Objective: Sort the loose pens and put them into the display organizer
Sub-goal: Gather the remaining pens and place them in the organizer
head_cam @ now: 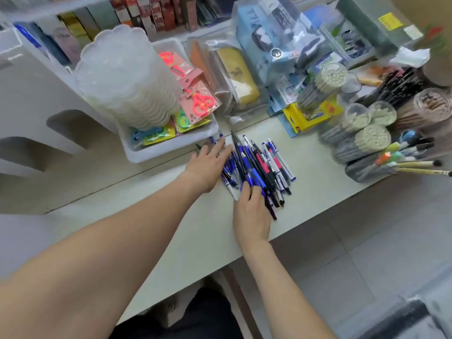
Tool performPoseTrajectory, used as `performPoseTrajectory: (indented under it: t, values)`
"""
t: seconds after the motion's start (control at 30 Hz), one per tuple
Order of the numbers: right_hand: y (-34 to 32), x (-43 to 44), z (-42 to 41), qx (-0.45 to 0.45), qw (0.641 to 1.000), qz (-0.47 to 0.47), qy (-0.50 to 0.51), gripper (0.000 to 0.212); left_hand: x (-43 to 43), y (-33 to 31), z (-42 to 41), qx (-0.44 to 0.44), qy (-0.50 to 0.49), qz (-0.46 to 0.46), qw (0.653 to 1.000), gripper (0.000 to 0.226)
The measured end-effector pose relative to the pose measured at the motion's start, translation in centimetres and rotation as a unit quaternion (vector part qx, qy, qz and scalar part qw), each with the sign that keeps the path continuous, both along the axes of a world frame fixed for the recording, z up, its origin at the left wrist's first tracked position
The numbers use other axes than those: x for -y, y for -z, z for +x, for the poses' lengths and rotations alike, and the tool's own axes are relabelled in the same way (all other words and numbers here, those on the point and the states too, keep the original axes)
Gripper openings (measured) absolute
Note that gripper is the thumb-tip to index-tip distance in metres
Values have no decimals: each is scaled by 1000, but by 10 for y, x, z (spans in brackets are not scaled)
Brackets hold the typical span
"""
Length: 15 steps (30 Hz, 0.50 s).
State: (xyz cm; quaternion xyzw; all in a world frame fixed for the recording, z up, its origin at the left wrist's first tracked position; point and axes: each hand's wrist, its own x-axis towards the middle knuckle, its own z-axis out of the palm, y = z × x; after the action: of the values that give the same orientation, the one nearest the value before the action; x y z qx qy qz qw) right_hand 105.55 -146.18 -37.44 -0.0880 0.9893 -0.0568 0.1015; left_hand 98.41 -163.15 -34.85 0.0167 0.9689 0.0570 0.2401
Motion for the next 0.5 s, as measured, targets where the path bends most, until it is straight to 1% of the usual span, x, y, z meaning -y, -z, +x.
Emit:
performPoseTrajectory:
  t: [0.1,0.17,0.3,0.4,0.5]
  values:
    - [10,-3,2,-32,999,-20,-21,72,2,15,-4,-35,-6,6,999,108]
    - [10,-3,3,-43,998,-27,-23,72,4,20,-1,-66,-6,19,998,101]
    - [7,-1,10,-24,999,-31,-32,67,4,18,14,-111,-1,45,993,87]
    - [4,2,19,-6,999,-32,-27,66,6,16,28,-125,-37,88,988,81]
    - [6,2,30,-6,999,-21,-40,70,13,21,48,-151,-69,119,979,66]
